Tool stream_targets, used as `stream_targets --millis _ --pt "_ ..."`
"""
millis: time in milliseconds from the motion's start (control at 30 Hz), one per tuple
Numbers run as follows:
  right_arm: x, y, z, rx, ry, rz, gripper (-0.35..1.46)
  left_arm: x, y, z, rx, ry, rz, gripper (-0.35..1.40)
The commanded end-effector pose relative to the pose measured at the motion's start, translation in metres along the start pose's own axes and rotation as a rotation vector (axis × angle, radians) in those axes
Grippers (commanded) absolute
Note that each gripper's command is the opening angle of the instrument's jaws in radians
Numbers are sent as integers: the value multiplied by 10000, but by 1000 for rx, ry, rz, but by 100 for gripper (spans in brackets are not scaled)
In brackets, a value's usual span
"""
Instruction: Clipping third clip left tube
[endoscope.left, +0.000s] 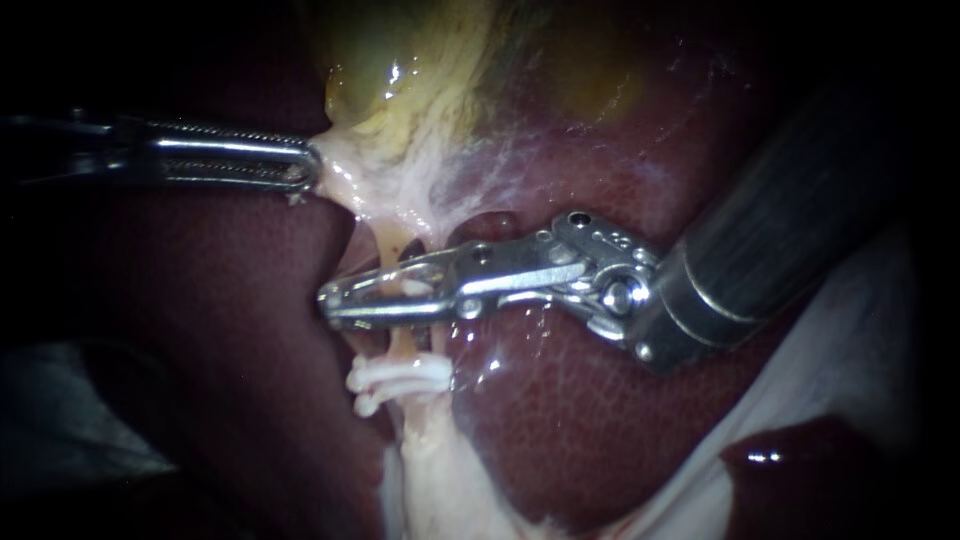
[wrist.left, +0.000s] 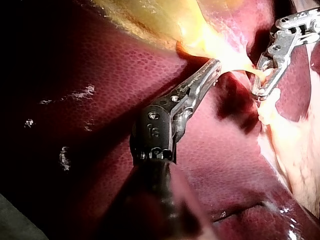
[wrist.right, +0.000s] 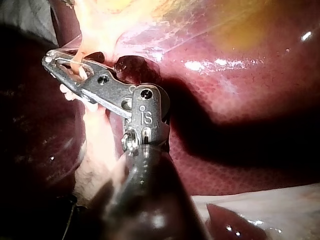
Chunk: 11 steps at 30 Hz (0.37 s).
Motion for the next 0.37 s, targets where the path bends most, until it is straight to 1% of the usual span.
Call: stream_targets --millis 33,367 --pt "-1 0 -1 0 0 0 -35 0 0 0 0 0 0 -35" --pt "-1 1 -1 0 0 0 -35 0 0 0 0 0 0 -35"
